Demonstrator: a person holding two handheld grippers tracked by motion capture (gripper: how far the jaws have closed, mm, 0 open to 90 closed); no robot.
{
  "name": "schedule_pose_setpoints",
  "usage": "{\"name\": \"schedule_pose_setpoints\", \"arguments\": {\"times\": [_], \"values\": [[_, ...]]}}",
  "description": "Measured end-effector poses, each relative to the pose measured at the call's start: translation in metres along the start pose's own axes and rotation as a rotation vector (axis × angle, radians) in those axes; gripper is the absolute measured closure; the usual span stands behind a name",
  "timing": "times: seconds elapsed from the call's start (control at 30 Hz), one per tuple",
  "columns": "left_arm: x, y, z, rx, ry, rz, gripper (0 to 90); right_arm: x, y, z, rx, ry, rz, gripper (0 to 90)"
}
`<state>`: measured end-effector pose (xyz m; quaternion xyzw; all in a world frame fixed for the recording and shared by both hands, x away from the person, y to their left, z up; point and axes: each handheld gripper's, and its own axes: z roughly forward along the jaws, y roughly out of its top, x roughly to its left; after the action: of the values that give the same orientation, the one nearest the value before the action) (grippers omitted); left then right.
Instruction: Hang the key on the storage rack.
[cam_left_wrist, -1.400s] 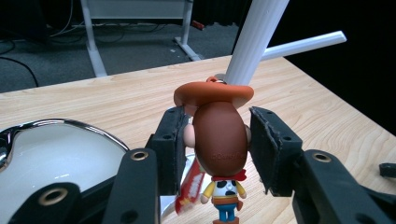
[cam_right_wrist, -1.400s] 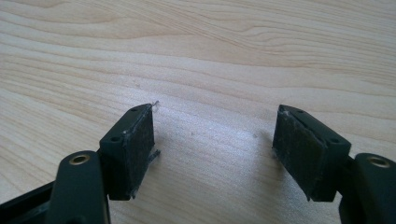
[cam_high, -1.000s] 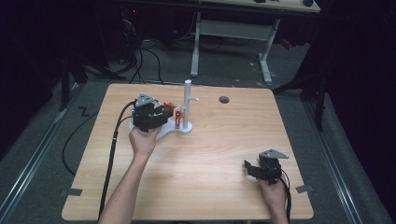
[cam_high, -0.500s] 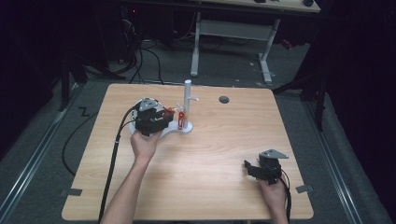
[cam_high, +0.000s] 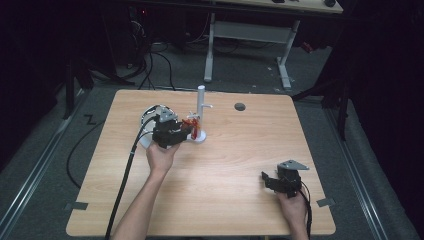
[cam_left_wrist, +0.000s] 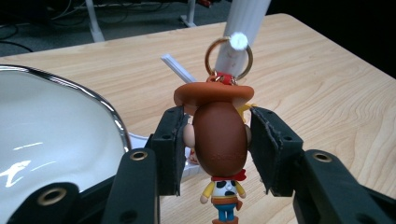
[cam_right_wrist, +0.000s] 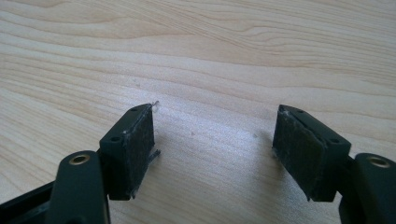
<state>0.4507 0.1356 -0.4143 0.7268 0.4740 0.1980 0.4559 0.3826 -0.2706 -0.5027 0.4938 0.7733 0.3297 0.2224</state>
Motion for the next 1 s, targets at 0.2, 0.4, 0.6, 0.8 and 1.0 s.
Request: {"name": "schedule_pose_setpoints", "arguments": {"times": [0.2, 0.4, 0.6, 0.8, 1.0], "values": [[-0.004, -0.004, 0.01, 0.01, -0.01, -0.003, 56.7, 0.0, 0.0, 0.0, 0.0, 0.0, 0.0, 29.7], [-0.003, -0.008, 0.019, 0.042, -0.002, -0.003, 56.5, 0.0, 0.0, 0.0, 0.0, 0.0, 0.0, 29.7], [-0.004, -0.012, 0.025, 0.071, 0.005, 0.004, 56.4, 0.0, 0.0, 0.0, 0.0, 0.0, 0.0, 29.7], [-0.003, -0.017, 0.03, 0.087, 0.032, 0.01, 56.2, 0.0, 0.0, 0.0, 0.0, 0.0, 0.0, 29.7], [0.001, -0.022, 0.034, 0.112, 0.043, -0.003, 56.2, 0.0, 0.0, 0.0, 0.0, 0.0, 0.0, 29.7]]}}
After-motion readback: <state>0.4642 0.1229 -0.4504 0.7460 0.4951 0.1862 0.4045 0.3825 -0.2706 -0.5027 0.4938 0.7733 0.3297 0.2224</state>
